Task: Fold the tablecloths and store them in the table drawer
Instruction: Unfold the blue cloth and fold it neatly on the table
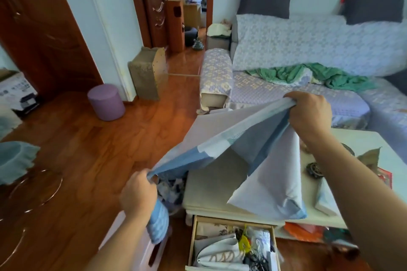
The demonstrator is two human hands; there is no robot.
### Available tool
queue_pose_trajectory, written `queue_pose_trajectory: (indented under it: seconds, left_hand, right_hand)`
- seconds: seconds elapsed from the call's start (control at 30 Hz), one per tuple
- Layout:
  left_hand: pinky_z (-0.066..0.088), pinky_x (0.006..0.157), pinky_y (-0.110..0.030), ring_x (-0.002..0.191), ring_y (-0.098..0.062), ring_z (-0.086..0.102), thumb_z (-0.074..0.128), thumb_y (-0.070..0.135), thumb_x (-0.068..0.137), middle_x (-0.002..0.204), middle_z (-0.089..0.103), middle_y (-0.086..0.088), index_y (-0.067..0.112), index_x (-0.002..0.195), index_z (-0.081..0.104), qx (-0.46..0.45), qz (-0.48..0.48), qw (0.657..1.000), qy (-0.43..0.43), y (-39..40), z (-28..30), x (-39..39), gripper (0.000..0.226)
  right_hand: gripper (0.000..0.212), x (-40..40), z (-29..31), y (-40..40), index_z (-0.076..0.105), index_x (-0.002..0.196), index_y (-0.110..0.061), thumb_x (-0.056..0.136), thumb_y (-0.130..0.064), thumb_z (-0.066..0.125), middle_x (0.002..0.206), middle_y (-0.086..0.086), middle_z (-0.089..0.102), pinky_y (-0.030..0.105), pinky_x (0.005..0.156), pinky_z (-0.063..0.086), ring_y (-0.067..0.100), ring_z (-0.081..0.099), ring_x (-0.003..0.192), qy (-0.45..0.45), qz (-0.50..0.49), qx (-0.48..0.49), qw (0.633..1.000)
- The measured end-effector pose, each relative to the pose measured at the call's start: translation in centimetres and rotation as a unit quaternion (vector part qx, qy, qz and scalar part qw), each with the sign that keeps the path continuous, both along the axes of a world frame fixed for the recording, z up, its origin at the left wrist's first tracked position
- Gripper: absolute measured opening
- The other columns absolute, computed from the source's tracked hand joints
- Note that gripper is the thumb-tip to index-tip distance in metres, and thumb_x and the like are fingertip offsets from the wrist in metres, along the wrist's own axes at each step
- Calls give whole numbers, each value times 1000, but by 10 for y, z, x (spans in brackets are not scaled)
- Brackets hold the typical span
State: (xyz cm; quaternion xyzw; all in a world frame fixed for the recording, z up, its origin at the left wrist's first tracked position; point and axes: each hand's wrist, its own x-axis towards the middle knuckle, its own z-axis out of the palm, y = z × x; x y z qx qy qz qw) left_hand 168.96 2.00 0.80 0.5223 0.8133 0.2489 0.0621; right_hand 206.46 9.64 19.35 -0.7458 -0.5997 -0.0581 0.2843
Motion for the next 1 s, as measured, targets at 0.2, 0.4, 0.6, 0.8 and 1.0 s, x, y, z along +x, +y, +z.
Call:
queue_pose_trajectory:
  seconds: [0.2,0.4,0.6,0.8,1.0]
  left_hand:
    - [52,89,-41,103,-34,64,59,-5,82,105,61,-6,19,115,73,-117,-99,988,-25,7,-13,-56,44]
    - [44,91,-26,108,-15,56,52,15,91,117,52,7,40,104,57,-347,-259,901,37,-109,-81,-18,29]
    - [54,82,-31,90,-13,62,50,35,88,105,63,11,29,104,59,-392,-285,873,55,-181,-110,-21,19]
    - [54,63,-32,72,-10,64,61,24,82,81,61,11,44,87,51,-350,6,927,-132,-234,-201,-63,23]
    - [54,79,-46,84,-33,64,51,29,101,91,62,-15,9,98,56,-335,277,689,-580,-255,-150,42,21]
  right_hand:
    - [53,36,-9,-22,76,109,-18,76,10,47,88,22,70,45,70,52,35,56,74,13,10,-20,1000]
    - [58,71,-47,-57,73,109,-38,73,2,51,106,15,72,41,75,53,38,64,95,-134,118,-219,959]
    - [50,90,-93,-108,64,115,-48,82,-11,56,106,-2,70,31,77,50,24,69,100,-303,176,-340,872]
    - [43,89,-143,-149,69,113,-38,82,-10,58,98,-7,67,31,75,51,19,67,102,-312,225,-341,858]
    - [55,55,-153,-162,78,101,-25,59,8,63,83,4,66,42,64,55,37,68,80,-159,193,-257,933]
